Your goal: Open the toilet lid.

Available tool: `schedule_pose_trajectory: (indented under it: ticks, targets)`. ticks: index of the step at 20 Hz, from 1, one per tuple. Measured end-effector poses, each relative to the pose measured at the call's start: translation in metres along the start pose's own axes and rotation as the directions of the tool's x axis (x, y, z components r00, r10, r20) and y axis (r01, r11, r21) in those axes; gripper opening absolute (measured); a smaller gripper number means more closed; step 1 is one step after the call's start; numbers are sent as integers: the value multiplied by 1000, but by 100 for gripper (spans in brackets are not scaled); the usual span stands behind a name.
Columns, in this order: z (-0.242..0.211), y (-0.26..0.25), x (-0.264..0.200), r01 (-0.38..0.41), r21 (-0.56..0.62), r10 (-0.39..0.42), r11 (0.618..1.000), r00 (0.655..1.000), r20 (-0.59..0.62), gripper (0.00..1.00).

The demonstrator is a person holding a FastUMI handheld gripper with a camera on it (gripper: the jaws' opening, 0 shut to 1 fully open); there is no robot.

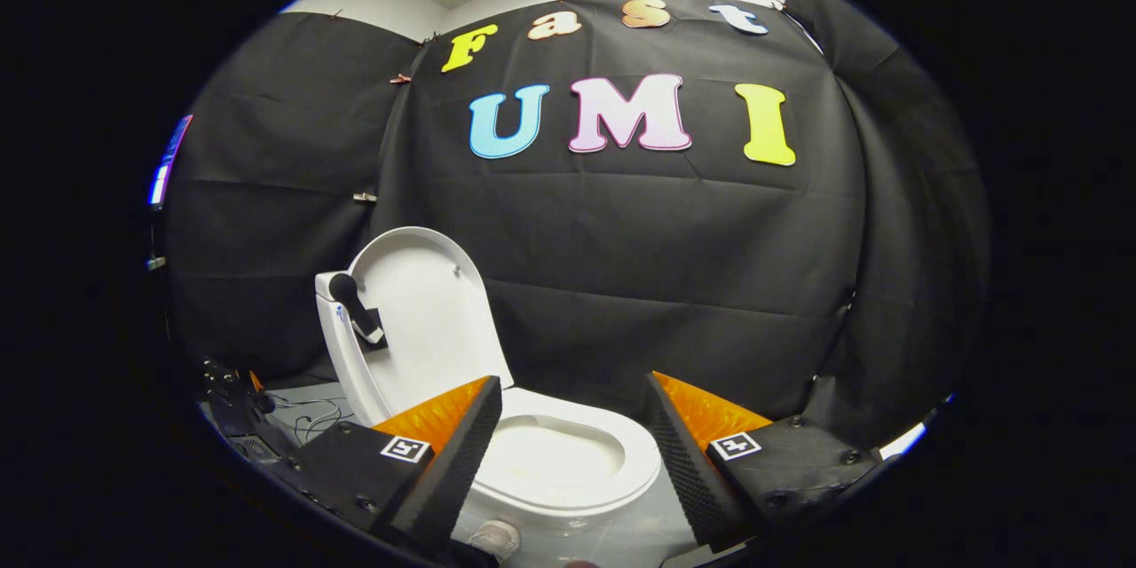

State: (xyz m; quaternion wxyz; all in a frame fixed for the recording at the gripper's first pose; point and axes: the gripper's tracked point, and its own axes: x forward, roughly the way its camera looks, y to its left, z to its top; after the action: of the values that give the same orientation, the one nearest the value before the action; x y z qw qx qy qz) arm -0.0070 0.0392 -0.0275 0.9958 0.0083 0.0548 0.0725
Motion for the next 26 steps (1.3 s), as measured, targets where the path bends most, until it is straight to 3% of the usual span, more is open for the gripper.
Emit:
schedule_pose_trajectory:
  ticks: [6, 26]
  targets:
    - [-3, 11, -2, -23, -10, 23, 1000, 1000, -5, 99]
    - [-4, 1, 0, 14, -16, -14, 1000, 1000, 12, 99]
